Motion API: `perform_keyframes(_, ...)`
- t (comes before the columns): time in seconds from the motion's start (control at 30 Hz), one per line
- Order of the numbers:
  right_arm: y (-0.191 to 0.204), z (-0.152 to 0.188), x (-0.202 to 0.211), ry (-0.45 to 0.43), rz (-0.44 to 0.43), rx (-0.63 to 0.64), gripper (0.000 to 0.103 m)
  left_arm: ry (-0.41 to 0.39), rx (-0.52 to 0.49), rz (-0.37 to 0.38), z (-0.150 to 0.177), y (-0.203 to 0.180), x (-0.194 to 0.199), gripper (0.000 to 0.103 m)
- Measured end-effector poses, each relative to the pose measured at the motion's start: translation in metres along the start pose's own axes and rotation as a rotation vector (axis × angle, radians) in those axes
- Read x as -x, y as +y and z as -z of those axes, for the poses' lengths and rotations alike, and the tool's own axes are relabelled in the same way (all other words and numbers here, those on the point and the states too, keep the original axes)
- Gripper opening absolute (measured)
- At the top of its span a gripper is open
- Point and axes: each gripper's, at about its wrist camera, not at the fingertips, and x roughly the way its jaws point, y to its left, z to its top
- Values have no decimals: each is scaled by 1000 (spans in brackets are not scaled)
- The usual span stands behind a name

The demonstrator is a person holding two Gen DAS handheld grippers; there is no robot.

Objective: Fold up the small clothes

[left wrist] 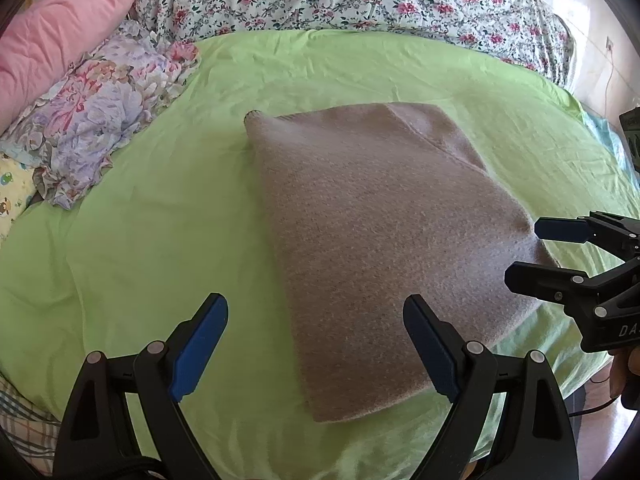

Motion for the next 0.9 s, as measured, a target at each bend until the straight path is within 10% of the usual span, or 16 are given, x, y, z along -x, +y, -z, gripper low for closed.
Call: perform_keyframes(0.9, -4, 3, 3, -6, -1, -4, 87, -10, 14, 14, 1, 4, 4, 90)
